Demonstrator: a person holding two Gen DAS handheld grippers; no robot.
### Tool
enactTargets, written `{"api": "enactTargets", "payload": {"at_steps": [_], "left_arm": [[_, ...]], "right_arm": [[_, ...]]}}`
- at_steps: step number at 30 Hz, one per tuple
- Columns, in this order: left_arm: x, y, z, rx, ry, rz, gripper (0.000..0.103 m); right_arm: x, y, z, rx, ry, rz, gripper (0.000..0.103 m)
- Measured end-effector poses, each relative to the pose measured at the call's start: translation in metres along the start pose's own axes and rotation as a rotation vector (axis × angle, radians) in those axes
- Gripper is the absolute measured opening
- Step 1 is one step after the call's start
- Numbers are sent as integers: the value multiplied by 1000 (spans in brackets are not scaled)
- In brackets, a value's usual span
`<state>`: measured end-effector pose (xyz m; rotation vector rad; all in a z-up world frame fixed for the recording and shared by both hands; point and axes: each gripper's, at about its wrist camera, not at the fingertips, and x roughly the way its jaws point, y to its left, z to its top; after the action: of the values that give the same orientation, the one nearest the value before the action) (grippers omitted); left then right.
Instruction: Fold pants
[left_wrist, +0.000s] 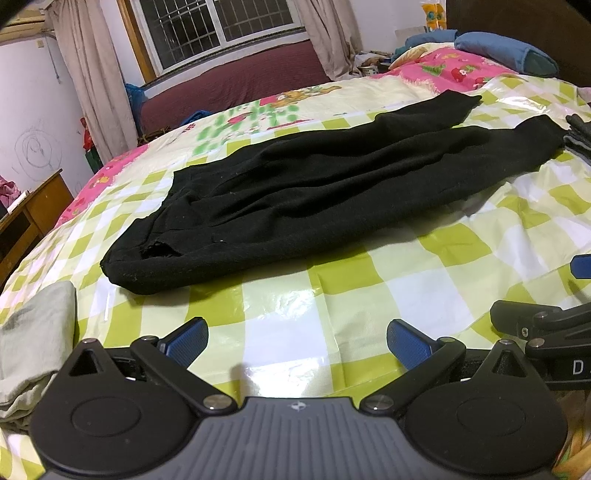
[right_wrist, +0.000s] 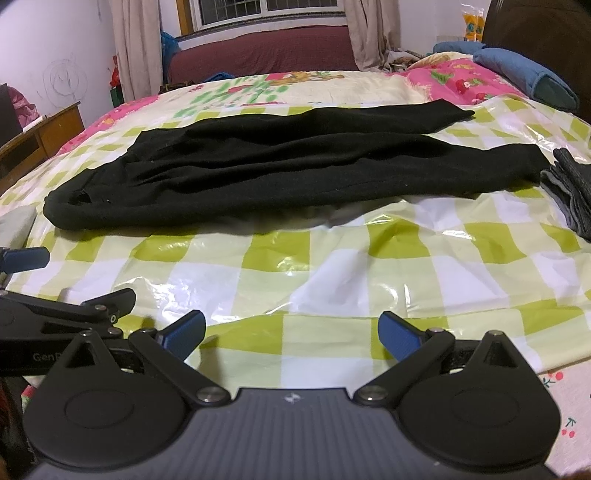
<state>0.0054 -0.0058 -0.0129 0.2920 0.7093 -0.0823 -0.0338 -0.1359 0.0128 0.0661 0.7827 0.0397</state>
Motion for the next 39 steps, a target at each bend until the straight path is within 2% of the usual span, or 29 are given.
{"api": "enactTargets", "payload": {"at_steps": [39], "left_arm": [[4,-6,0,26,5,5,103]], "right_arm": [[4,0,-2,-12,14,-7,99]]}}
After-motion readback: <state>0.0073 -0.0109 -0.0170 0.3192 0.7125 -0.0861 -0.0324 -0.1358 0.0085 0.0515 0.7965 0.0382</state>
